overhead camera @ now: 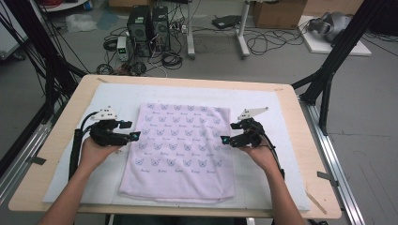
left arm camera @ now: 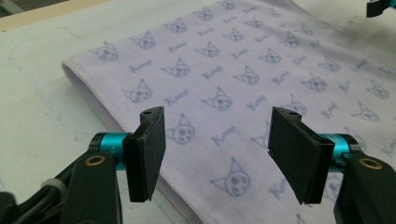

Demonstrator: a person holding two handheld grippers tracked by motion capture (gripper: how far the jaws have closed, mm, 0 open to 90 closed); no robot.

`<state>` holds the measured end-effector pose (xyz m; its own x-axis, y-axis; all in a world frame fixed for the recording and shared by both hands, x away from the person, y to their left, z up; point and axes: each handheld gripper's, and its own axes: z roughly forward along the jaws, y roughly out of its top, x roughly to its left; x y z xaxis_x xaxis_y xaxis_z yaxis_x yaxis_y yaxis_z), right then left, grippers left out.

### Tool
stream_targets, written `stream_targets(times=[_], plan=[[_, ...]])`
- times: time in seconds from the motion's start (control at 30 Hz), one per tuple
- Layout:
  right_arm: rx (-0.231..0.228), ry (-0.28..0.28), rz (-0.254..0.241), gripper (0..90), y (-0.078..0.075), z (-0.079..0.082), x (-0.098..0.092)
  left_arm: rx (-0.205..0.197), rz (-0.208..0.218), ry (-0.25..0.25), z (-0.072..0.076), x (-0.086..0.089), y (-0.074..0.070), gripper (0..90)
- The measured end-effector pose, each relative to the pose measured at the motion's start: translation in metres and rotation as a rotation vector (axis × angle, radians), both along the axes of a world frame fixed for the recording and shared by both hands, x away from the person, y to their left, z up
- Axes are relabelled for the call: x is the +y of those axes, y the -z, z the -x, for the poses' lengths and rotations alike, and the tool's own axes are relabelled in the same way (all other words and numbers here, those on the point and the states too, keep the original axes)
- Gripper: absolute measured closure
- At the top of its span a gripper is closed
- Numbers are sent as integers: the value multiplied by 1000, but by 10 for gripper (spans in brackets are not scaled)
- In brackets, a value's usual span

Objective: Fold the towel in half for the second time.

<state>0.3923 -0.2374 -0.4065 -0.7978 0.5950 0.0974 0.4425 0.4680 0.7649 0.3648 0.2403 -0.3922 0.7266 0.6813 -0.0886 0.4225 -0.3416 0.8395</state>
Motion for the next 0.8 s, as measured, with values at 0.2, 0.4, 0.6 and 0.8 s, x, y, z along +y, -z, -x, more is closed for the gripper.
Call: stream_targets(times=[0.2,0.4,0.6,0.8], plan=[[-10,14,28,231,-22,-16,0,15,-21,-15,-18,0,-16,388],[-43,28,20,230,-49,-28,-4,11,-52,-15,-37,-1,-39,393],[-61,57,21,231,-62,-41,-5,13,-68,-59,-55,1,-45,398],[-44,80,45,236,-45,-52,1,74,-80,-99,-72,3,-23,416]])
